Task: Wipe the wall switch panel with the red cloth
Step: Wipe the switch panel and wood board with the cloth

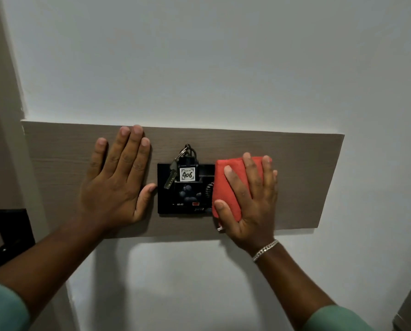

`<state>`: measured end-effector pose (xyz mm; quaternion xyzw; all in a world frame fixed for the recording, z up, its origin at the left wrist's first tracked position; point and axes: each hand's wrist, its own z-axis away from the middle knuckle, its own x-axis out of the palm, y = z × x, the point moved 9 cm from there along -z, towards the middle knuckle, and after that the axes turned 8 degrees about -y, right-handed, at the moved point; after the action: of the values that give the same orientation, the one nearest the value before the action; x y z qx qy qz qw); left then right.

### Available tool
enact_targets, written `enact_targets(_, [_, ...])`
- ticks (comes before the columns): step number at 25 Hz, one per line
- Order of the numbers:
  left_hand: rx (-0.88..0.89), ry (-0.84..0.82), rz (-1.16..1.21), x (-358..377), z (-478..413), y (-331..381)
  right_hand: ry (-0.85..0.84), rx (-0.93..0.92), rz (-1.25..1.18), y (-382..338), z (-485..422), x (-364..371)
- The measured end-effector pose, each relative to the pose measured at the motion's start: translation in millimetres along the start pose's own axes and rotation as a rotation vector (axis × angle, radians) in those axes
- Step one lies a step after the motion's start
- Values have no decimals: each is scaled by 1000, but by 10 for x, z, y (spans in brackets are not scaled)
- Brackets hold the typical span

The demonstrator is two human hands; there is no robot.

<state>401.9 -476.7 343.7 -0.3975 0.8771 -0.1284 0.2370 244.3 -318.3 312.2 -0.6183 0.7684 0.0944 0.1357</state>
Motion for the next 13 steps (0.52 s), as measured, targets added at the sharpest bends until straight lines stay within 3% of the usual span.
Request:
enact_targets(2, [2, -4, 2, 1, 18, 5, 55, 154, -35, -77, -41, 53])
enact_targets(6, [-11, 14, -1, -9, 10, 7, -13, -100, 27, -75, 34, 47])
enact_targets(10, [-5, 23, -20, -5, 20, 1, 55, 88, -31, -40, -5, 49])
enact_targets(13, [-9, 29, -13, -9, 14, 4, -18, -97, 12, -127, 9, 65])
